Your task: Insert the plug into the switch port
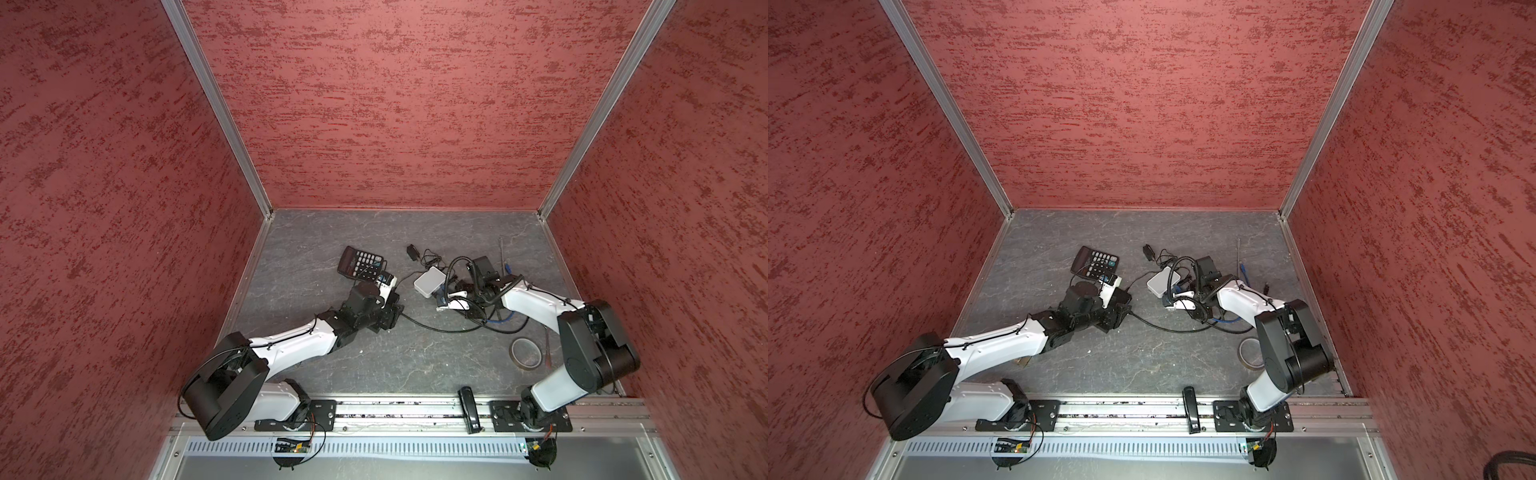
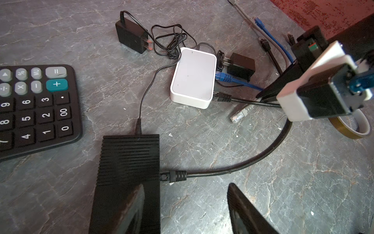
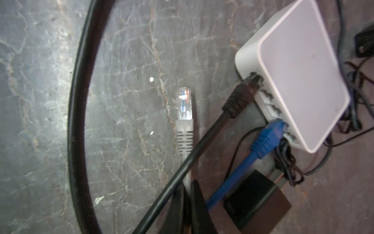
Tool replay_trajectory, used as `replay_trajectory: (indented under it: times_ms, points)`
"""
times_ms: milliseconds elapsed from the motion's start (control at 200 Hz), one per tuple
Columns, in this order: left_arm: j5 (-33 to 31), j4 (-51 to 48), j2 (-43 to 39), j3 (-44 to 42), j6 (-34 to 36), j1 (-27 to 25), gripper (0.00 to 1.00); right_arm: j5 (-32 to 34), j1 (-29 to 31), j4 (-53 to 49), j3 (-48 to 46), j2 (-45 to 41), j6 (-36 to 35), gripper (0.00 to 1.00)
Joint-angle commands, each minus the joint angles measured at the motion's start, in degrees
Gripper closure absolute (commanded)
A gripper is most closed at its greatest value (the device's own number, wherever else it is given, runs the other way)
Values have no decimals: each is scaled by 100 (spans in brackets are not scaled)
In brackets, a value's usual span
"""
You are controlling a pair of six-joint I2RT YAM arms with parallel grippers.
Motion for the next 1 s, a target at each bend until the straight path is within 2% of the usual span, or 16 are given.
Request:
replay_trajectory:
  times_ms: [0, 301, 466, 706, 992]
  points:
    - [66, 108, 89, -47, 13, -24, 34, 110, 29, -267, 13, 44, -212, 94]
    - [69, 111, 74, -53, 64, -15, 34, 700, 66, -537, 250, 173, 141, 95]
    - [66, 87, 36, -61, 100, -18, 34, 707, 12, -555, 333, 27, 563, 95]
    - [46, 79, -31, -123, 105, -8, 34, 1066, 1, -637, 335, -88, 931, 94]
    - [62, 154, -27, -146, 65, -6, 34, 1149, -8, -171, 246, -550, 1641, 94]
